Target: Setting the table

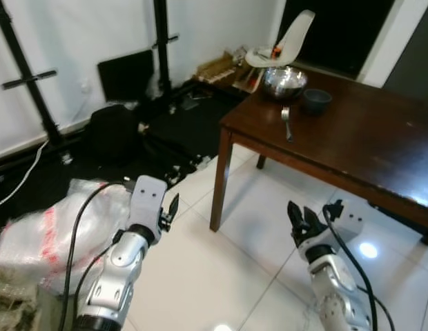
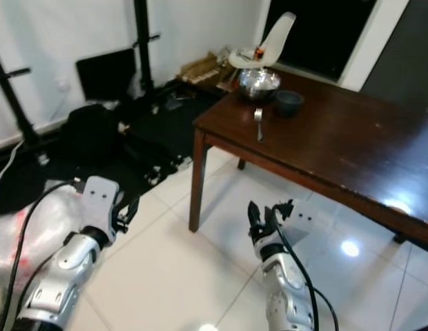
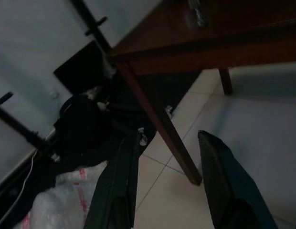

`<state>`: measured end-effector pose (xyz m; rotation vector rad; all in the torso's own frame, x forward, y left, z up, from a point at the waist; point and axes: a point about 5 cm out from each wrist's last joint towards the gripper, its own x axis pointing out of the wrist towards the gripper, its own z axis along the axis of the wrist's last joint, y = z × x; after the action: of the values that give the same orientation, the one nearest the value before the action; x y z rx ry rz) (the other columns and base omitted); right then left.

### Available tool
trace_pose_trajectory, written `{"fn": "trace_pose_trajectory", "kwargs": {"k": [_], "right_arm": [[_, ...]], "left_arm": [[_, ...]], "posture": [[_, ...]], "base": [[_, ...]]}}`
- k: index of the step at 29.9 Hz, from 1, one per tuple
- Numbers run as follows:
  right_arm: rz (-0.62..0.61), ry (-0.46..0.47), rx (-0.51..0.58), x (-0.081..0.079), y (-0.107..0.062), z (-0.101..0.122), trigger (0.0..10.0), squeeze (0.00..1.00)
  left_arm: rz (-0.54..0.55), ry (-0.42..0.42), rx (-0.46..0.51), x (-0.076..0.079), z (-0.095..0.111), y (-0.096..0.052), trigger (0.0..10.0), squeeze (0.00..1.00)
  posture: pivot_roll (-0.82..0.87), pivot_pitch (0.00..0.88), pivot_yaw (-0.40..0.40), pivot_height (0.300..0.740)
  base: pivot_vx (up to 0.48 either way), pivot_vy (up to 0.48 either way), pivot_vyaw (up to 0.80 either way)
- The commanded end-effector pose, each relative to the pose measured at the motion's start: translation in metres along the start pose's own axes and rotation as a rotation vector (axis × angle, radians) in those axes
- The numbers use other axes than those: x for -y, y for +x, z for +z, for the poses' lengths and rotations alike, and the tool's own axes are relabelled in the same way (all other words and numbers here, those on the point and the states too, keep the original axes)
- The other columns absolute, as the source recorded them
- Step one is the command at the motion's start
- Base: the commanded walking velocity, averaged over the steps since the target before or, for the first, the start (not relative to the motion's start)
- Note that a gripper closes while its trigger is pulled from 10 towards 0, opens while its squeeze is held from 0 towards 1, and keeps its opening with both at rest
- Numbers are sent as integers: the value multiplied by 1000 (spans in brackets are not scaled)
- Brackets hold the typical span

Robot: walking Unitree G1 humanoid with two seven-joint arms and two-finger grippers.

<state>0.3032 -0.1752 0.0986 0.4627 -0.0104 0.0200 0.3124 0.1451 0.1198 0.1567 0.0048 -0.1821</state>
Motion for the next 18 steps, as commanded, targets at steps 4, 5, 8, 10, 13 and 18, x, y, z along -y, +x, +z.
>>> {"fn": "trace_pose_trajectory", "kwargs": {"k": [4,5,8,10,13,18], "right_arm": [[-23,-6,-13,7,-2,0,10000,0],[-23,-6,-13,7,-2,0,10000,0],[-22,-8,-12,7,-2,1,10000,0],[-21,-9,-12,7,-2,1,10000,0],[-12,-17,-2,4,-1,6,10000,0],[-2,-25,13,2,0,10,10000,0]], "left_arm": [[-20,0,-6,5,0,0,10000,0],[-20,0,-6,5,0,0,10000,0],[-26,-1,-3,7,1,1,10000,0],[-28,-2,-1,7,2,1,10000,0],[-36,-6,13,9,6,2,10000,0],[-45,-14,36,11,13,5,10000,0]], "posture": [[-23,0,65,740],[-23,0,65,740],[-25,0,65,740],[-26,0,65,740],[-28,0,66,740],[-29,0,67,740]], "base": [[480,0,-748],[480,0,-750],[480,0,-748],[480,0,-750],[480,0,-746],[480,0,-750]]}}
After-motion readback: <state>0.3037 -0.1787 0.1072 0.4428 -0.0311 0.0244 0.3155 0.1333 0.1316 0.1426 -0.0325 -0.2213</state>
